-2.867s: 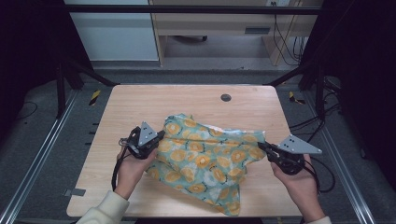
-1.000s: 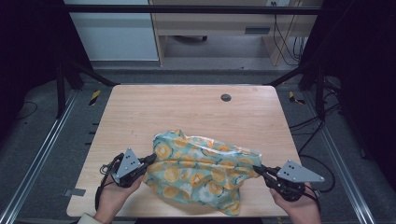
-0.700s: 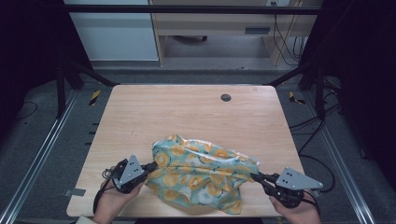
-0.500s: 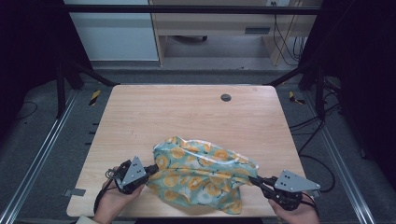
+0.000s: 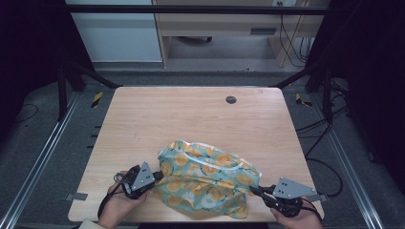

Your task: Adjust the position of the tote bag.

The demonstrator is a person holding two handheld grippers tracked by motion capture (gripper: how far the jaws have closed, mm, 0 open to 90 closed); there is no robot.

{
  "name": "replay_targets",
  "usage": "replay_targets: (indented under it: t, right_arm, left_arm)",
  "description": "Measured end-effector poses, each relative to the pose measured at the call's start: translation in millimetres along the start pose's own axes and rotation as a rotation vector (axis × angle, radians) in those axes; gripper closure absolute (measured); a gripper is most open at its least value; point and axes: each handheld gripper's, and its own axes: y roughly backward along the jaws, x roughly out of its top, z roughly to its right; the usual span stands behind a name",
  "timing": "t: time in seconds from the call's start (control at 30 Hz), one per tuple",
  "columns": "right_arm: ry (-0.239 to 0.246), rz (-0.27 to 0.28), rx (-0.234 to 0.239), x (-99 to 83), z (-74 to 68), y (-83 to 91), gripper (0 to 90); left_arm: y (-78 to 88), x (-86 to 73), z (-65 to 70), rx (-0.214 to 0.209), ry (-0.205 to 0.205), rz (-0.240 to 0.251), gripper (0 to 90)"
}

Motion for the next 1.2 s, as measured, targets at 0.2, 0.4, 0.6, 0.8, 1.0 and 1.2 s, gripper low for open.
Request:
replay_targets:
  t: [0.2,0.4,0.6,0.8,1.0,1.2]
  right_arm:
    - [0.051,-0.047,0.009,-3.3,-3.3,-6.7,89.7]
    - [0.082,-0.093,0.034,-5.7,-6.9,-13.5,89.7]
    - [0.094,-0.126,0.049,-8.1,-5.5,-21.5,89.8]
    - [0.104,-0.173,0.039,-10.3,-1.5,-30.8,89.7]
    - [0.113,-0.208,0.027,-11.5,1.5,-38.8,89.7]
    - [0.098,-0.237,0.003,-11.3,7.8,-46.9,89.7]
  left_arm:
    - [-4.2,-1.1,-0.3,0.023,-0.017,-0.04,90.0]
    - [-10.0,-2.5,-2.4,0.03,-0.014,-0.082,90.0]
    - [-18.1,-2.7,-3.6,0.032,-0.025,-0.133,90.0]
    - [-23.7,-2.4,-4.0,0.056,-0.044,-0.157,90.0]
    - [-27.6,-2.8,-5.9,0.069,-0.034,-0.168,90.0]
    - [-33.3,-1.7,-8.5,0.079,-0.03,-0.178,90.0]
